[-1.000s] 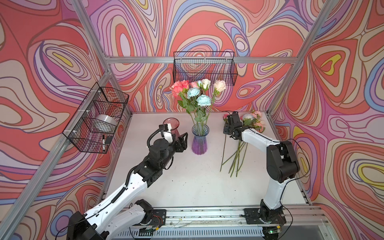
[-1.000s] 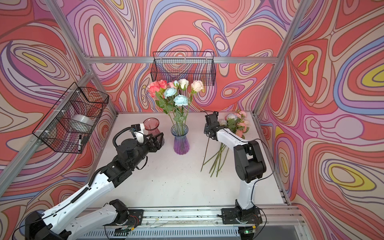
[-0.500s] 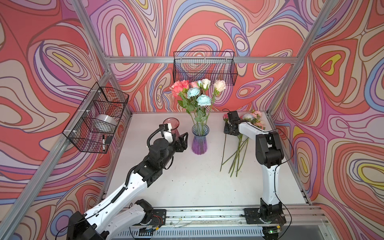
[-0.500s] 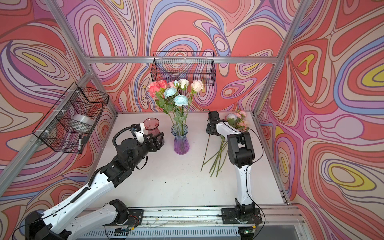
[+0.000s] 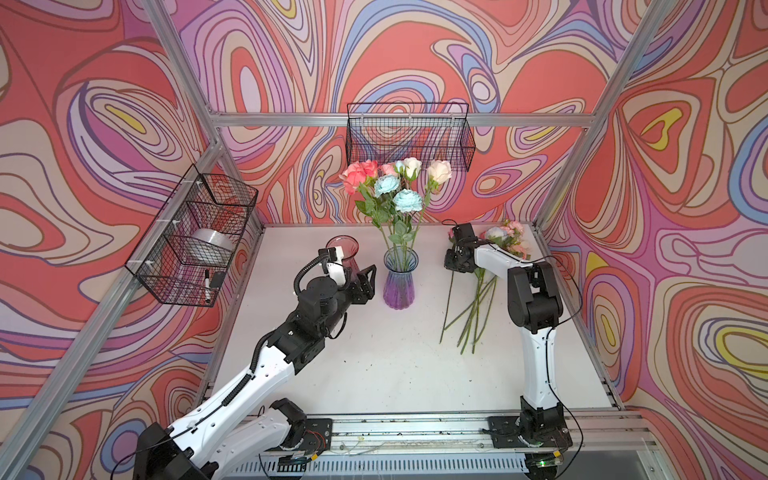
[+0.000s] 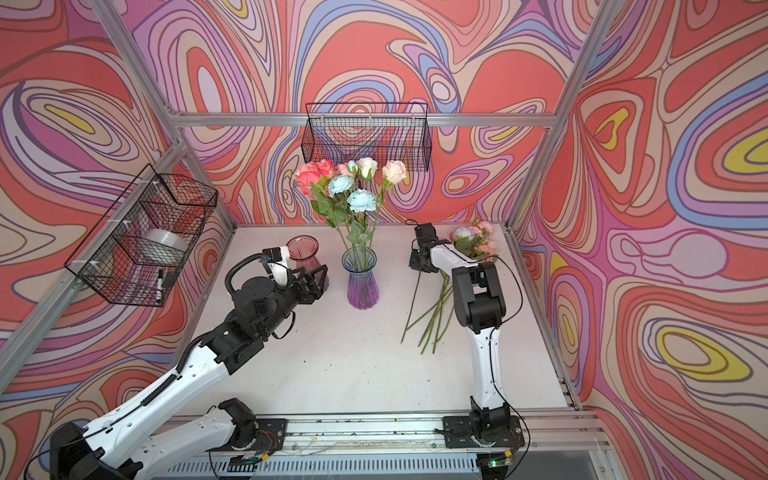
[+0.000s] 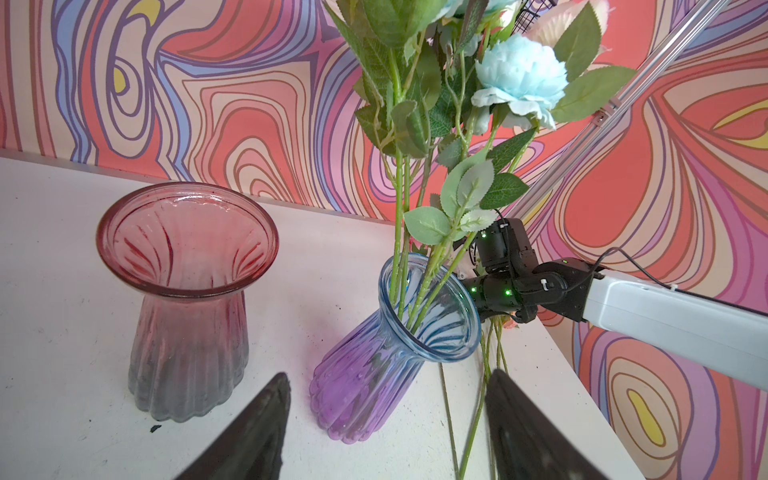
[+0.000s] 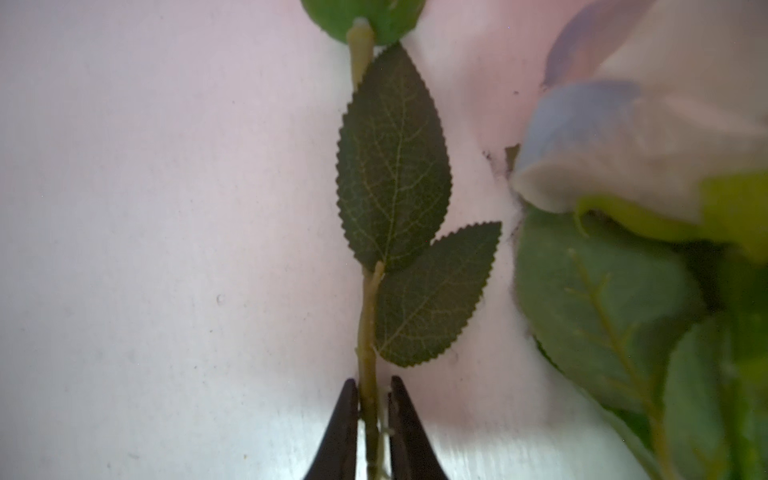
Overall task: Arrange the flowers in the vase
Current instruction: 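Close the right gripper on the pink rosebud stem and lift it, then raise the pink rosebud high and carry it over the blue-purple vase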
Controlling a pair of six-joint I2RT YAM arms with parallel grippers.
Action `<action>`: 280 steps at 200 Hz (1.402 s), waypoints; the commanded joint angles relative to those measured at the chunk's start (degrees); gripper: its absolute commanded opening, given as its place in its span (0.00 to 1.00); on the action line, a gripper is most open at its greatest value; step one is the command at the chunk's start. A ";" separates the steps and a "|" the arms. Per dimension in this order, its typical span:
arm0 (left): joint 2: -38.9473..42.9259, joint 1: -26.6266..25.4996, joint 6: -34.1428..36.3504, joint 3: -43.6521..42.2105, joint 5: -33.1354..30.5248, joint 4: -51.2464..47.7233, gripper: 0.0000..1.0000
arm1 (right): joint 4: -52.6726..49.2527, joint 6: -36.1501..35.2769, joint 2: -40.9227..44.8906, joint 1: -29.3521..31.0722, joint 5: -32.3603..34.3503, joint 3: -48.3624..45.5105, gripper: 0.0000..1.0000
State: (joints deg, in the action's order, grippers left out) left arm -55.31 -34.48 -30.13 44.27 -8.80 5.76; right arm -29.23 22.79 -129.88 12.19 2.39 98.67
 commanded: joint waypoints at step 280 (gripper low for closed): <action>7.21 0.37 6.84 0.48 -8.67 1.19 0.78 | 46.43 -27.49 51.05 30.70 18.02 -14.36 0.01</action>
State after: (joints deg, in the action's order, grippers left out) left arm -49.17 -34.44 -24.34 44.27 -16.03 5.80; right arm 10.57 0.36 -74.22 42.35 22.15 78.61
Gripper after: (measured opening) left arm 0.775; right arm 0.050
